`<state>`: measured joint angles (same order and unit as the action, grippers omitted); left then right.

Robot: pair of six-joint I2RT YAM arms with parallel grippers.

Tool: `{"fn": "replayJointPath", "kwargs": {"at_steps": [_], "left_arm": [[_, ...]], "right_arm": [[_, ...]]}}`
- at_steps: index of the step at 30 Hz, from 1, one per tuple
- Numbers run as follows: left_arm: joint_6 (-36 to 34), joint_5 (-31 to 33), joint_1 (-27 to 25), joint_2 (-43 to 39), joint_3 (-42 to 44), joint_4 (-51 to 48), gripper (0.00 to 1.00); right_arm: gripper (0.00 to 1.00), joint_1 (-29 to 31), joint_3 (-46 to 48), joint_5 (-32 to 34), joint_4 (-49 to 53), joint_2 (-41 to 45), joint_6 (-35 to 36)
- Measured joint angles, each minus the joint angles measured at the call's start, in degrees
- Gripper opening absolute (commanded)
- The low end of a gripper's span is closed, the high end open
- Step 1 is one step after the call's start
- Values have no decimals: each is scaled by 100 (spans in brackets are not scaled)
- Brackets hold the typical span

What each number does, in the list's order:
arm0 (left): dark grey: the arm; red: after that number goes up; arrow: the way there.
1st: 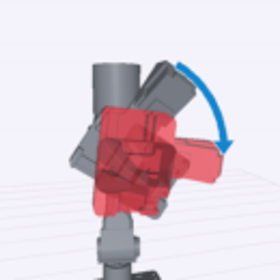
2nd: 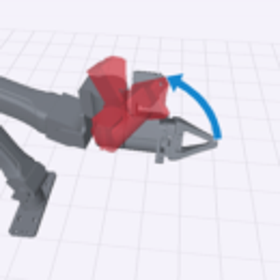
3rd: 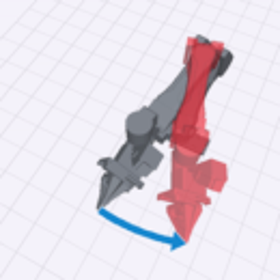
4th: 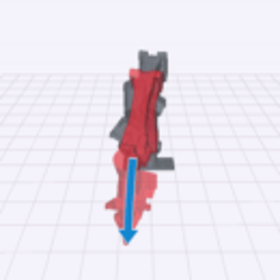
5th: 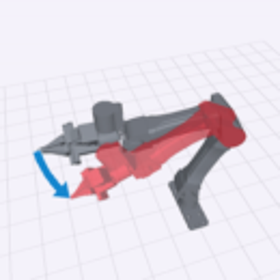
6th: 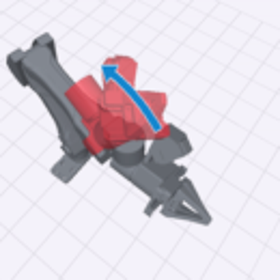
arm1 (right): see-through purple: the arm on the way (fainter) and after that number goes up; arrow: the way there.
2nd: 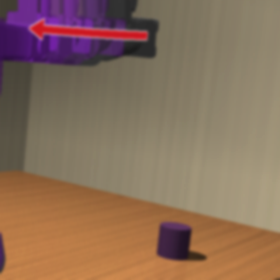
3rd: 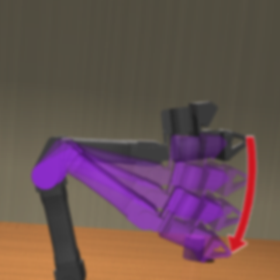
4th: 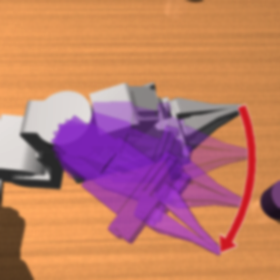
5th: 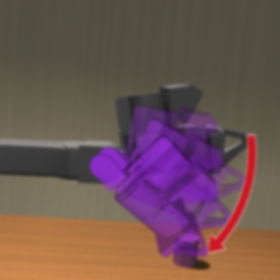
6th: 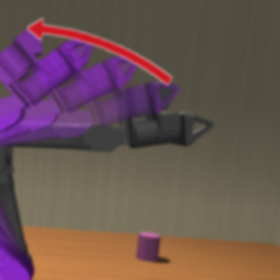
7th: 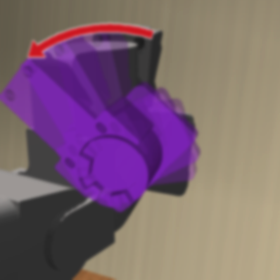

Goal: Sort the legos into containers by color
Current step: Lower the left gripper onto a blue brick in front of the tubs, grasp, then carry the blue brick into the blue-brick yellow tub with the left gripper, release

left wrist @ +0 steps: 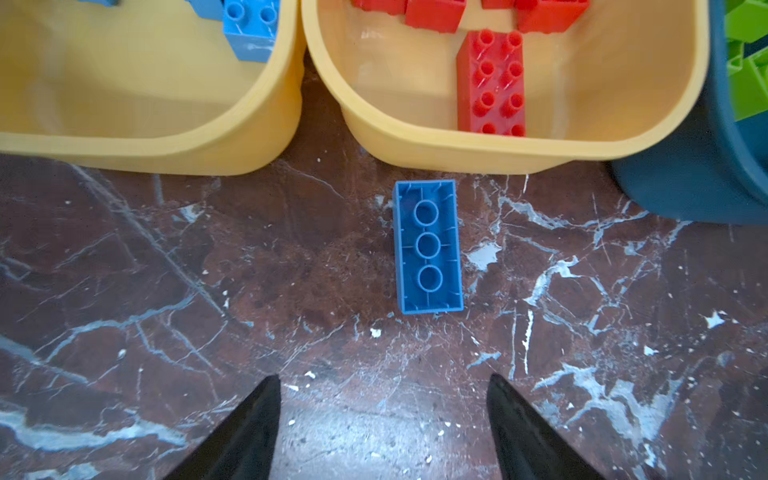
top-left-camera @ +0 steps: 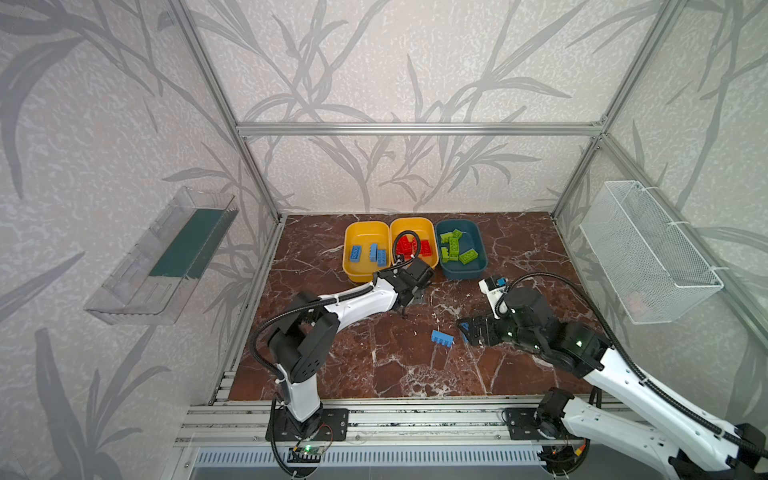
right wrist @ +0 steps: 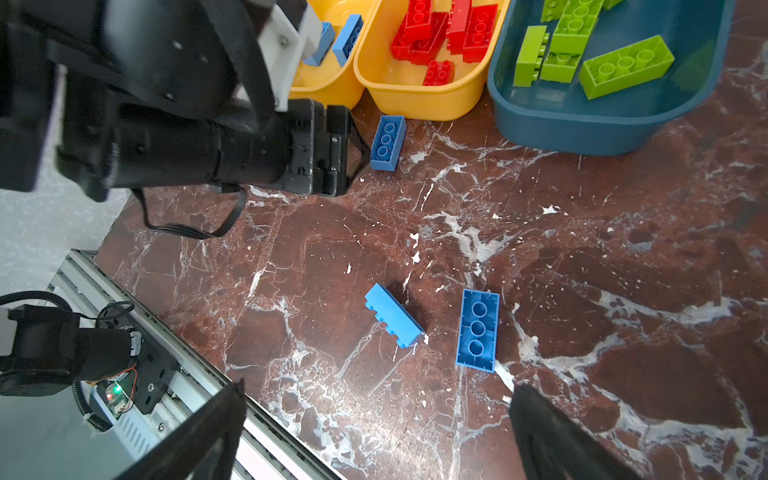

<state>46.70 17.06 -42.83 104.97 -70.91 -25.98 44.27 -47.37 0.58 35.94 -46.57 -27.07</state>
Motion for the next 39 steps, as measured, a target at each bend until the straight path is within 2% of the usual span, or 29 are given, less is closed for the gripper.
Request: {"fn": "replayJointPath", "kwargs": {"at_steps": [12, 16, 18, 25, 34, 39], "left_arm": [[-63, 48, 13, 1091, -907, 101, 78], [-136, 87, 20, 1381, -1276, 46, 75], [-203, 87, 44, 1517, -1436, 4, 69], [-280, 90, 107, 1814, -1709, -120, 56], [-173, 42, 164, 1849, -1690, -221, 14], [-164, 39, 164, 1582, -1300, -186, 11]], "right_arm": [[99, 4, -2, 201, 216, 240, 9], [99, 4, -2, 195, 208, 179, 59], [99, 4, -2, 190, 197, 120, 83], [99, 4, -48, 197, 173, 26, 197], [99, 2, -57, 225, 214, 26, 249], [99, 2, -68, 243, 225, 11, 247]]}}
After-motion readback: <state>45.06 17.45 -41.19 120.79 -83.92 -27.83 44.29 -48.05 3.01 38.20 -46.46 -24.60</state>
